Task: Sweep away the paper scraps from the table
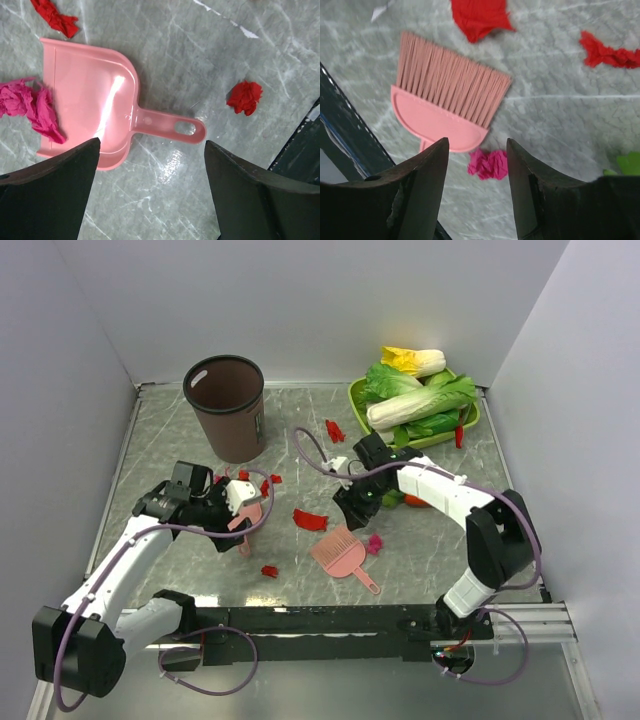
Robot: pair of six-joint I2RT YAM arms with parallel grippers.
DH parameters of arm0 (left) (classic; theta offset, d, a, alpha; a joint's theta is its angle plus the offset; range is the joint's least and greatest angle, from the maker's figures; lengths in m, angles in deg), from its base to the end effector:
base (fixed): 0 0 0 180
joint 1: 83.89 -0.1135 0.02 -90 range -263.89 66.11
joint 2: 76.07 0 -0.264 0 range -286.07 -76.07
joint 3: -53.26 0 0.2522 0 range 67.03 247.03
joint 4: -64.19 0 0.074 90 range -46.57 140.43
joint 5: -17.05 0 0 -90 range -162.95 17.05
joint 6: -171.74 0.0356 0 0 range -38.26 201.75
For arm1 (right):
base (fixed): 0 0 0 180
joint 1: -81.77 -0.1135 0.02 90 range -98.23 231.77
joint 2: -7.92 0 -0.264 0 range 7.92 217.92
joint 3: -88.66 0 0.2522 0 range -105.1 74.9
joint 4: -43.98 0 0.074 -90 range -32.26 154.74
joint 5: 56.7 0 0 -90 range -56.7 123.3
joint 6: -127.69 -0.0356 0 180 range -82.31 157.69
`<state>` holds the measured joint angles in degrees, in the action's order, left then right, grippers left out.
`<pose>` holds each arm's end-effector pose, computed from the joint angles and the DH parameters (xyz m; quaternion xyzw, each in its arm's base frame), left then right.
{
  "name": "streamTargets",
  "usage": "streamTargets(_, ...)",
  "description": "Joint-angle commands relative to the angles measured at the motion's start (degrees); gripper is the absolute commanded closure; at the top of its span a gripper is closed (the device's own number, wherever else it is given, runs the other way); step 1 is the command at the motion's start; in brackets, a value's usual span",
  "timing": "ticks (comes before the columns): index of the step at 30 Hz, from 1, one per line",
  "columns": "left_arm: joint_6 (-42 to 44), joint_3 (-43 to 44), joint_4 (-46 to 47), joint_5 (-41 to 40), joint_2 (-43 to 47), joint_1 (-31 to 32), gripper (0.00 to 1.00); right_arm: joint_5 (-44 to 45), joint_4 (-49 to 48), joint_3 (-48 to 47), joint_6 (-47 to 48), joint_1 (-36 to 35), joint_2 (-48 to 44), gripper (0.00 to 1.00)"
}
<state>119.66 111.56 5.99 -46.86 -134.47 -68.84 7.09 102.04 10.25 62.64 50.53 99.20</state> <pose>0.1790 -0.0643 0.2478 0.4731 0.8113 -0.1601 0.3038 0.2538 0.1723 0.2211 -0.4855 0.8296 0.2321 0.1488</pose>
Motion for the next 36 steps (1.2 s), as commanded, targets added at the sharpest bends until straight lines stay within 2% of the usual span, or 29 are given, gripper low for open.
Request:
streamTargets(1, 0.0, -0.3, 1.5, -1.3, 0.9, 0.2, 0.09, -1.6, -2.5, -3.5, -8.3, -0.3, 3.3, 0.41)
streamTargets(7, -1.0, 0.6, 0.0, -2.7, 0.1, 0.2, 0.09, -0.9, -3.5, -5.8, -11.8, -0.5, 9.1, 0.44)
streamTargets(14, -1.3, -0.1, 0.1, -3.5, 2.1, 0.2, 0.09, 0.0, -3.7, -5.8, -12.6, -1.8, 11.4, 0.46)
streamTargets(29, -1.2, 0.3, 0.9, -5.0, 2.5, 0.2, 0.09, 6.1, -5.3, -5.6, -14.8, -3.7, 14.3, 0.58)
streamTargets(36, -1.1, 0.7, 1.6, -4.7, 2.1, 0.2, 0.09, 8.5, -6.5, -4.7, -15.5, -3.8, 15.8, 0.59)
